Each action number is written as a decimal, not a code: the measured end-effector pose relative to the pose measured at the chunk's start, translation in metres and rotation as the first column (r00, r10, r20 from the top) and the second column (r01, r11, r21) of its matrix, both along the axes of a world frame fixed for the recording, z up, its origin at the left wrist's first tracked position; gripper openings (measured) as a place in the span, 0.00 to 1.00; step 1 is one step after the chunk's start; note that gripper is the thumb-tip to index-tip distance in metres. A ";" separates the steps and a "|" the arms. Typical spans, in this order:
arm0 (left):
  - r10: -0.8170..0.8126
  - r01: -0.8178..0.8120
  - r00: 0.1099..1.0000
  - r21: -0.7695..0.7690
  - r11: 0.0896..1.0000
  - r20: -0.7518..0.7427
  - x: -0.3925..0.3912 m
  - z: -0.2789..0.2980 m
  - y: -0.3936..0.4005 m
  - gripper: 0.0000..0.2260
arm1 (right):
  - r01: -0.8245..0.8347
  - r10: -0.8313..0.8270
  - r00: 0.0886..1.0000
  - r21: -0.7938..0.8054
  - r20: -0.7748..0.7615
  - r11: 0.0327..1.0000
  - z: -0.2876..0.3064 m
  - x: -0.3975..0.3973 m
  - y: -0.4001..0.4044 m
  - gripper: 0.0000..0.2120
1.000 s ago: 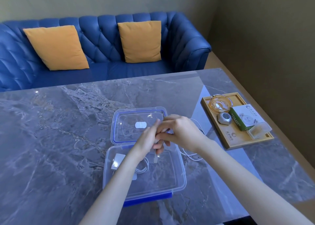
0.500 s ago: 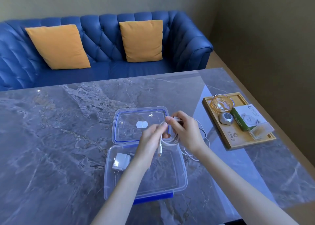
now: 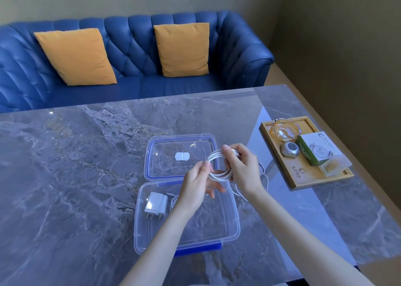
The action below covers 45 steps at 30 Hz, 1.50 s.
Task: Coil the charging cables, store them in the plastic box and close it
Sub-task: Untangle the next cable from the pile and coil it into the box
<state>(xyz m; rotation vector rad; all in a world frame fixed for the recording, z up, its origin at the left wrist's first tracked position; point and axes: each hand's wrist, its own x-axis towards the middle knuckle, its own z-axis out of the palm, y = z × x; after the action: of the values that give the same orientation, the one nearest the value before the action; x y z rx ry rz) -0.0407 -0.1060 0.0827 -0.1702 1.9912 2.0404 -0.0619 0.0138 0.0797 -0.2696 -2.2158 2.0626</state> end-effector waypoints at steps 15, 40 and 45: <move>-0.180 0.190 0.981 -0.181 0.965 0.069 -0.010 0.003 -0.014 0.11 | -0.609 0.596 0.771 -0.012 0.225 0.793 0.035 0.007 0.002 0.10; -0.067 0.072 0.994 -0.049 0.996 0.085 -0.004 0.011 -0.016 0.13 | -0.092 0.150 0.986 0.513 -0.073 0.854 0.019 0.005 -0.014 0.11; -0.029 0.034 0.996 -0.074 0.997 0.079 -0.004 0.008 -0.017 0.13 | 0.001 0.187 0.963 0.695 -0.195 0.719 0.016 0.009 -0.018 0.09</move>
<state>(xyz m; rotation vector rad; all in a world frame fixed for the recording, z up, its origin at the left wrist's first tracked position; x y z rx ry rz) -0.0445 -0.1229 0.0910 -0.2292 2.0108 1.9113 -0.0526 -0.0045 0.0954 0.1747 -2.6572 1.0582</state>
